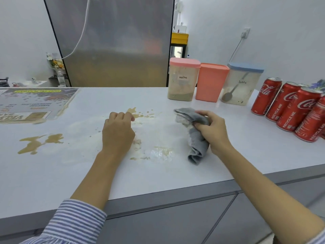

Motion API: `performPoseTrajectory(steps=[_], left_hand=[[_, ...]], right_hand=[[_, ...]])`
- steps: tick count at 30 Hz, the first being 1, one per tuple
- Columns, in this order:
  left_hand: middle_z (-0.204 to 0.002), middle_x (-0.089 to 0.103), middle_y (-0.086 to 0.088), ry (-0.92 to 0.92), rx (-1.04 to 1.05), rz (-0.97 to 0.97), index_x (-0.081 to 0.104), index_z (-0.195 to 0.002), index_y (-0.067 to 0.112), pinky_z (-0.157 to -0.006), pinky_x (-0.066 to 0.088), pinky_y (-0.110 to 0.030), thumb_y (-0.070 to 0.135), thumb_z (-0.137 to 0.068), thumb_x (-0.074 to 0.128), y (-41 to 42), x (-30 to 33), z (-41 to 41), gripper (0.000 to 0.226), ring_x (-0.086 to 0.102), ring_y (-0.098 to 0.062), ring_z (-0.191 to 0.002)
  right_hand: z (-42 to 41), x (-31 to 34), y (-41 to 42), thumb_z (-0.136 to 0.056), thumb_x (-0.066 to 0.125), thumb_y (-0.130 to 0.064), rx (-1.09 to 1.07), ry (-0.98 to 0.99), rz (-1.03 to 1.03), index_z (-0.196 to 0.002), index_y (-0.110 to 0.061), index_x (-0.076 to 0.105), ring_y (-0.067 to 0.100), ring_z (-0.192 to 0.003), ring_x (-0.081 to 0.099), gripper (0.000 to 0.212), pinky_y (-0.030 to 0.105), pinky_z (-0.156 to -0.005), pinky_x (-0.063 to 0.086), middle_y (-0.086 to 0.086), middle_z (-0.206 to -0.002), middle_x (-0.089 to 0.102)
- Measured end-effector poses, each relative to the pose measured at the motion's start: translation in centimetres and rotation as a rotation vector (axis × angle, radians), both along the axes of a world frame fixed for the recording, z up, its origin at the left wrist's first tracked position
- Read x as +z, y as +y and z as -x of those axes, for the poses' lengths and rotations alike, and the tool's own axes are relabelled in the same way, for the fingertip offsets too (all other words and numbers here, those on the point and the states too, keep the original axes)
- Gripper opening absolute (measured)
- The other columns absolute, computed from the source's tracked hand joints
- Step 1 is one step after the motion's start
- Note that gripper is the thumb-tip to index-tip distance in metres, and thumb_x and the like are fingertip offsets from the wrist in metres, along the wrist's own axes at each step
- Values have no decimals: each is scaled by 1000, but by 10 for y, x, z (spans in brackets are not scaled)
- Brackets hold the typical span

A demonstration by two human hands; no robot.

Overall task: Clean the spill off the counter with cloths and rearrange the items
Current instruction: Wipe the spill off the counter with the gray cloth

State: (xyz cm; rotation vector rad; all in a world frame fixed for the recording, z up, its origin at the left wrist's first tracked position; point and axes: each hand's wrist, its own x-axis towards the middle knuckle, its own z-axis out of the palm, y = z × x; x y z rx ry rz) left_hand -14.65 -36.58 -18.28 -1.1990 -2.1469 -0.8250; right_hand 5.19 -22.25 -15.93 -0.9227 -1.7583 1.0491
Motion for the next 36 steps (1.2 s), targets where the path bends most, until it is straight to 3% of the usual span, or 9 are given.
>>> performPoseTrajectory(steps=[4,8,13,16,21,24,27,33,36], left_hand=[[-66,63,-9,54,-24,-9,66,-79,4,-58,43,-34,0,-59,22,4,-1,3,48,59,-34,-71],[-63,61,-7,101,-23,17,65,-76,6,-55,41,-30,2,-59,21,8,-2,6,47,58,-33,-67],[-67,63,-9,81,8,10,66,-79,5,-58,43,-33,0,-61,22,8,-1,10,48,58,-34,-71],[-76,66,-13,7,41,-2,66,-86,4,-63,41,-37,-3,-61,31,5,2,9,43,56,-37,-80],[-81,66,-13,-8,17,-2,66,-90,3,-68,40,-40,-1,-62,29,11,11,4,46,54,-38,-86],[-74,65,-12,54,19,11,66,-85,4,-62,44,-39,-3,-59,33,23,11,5,42,56,-38,-78],[-68,63,-10,67,47,17,66,-80,6,-57,43,-36,-6,-56,37,27,3,13,39,57,-35,-71],[-68,63,-7,104,83,23,66,-80,7,-55,43,-34,-7,-54,38,30,1,24,41,58,-33,-69],[-73,64,-8,102,108,-11,66,-81,8,-57,44,-34,0,-60,25,25,5,28,47,59,-33,-72]], right_hand=[[-25,1,56,-84,50,4,-289,-278,-66,-118,-11,61,25,-108,56,39,27,-88,43,12,-119,63],[15,-10,61,-88,41,-1,-242,-559,-51,-132,-14,50,32,-122,49,46,33,-97,38,15,-134,54],[88,-16,-17,-85,39,2,130,-544,-209,-133,-23,49,28,-123,47,55,29,-95,37,8,-133,54],[89,-15,-30,-86,42,4,307,-320,-102,-115,-14,64,23,-111,55,41,28,-86,42,9,-116,66],[37,1,39,-87,48,0,24,-4,100,-109,-13,69,25,-105,60,33,35,-96,47,6,-104,68],[2,-3,88,-89,41,0,-261,-143,79,-111,-9,64,22,-95,54,34,25,-76,38,6,-101,61],[10,-17,125,-91,38,-8,-331,-383,62,-123,-2,52,33,-111,53,36,30,-78,36,17,-123,56],[118,-12,103,-96,35,-19,-74,-585,-122,-133,-10,41,32,-121,46,38,35,-88,38,12,-135,46],[158,-22,54,-98,33,-20,158,-657,-277,-140,-11,36,32,-121,46,43,38,-92,41,11,-136,47]])
